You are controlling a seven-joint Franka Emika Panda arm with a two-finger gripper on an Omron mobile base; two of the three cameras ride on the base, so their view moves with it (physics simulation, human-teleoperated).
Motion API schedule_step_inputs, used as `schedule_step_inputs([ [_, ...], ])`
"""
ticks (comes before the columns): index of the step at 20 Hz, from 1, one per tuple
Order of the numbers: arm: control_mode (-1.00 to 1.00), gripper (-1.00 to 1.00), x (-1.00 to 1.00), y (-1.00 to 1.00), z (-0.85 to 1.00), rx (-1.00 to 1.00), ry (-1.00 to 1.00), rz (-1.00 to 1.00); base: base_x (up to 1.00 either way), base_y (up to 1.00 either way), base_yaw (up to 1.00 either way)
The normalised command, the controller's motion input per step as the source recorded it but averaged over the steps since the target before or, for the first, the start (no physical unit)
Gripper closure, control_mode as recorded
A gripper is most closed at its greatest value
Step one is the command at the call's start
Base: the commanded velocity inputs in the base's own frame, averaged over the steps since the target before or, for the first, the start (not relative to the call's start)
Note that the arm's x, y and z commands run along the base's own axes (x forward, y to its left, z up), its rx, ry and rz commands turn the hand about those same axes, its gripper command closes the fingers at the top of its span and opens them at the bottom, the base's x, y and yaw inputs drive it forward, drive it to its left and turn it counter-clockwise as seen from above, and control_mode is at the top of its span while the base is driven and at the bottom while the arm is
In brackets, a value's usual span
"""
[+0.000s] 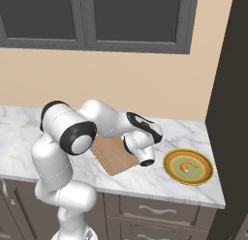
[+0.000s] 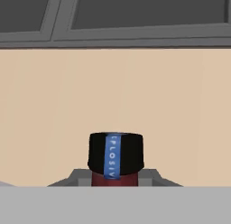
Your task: Pick the shrimp from the plate and place it on the cutting board. Then pick the condiment bottle from the cabinet and place it next to the cutting board.
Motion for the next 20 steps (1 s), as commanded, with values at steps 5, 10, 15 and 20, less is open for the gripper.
schedule_step_inputs([
  [5, -1.0, 1.0, 0.23, -0.08, -0.13, 0.0, 0.0, 0.0, 0.0, 0.0, 0.0],
  [10, -1.0, 1.0, 0.2, -0.15, -0.18, 0.0, -0.02, 0.0, 0.0, 0.0, 0.0],
  [15, -1.0, 1.0, 0.17, -0.18, -0.31, 0.0, -0.02, 0.0, 0.0, 0.0, 0.0],
  [20, -1.0, 1.0, 0.17, -0.17, -0.33, 0.02, -0.03, 0.0, 0.0, 0.0, 0.0],
])
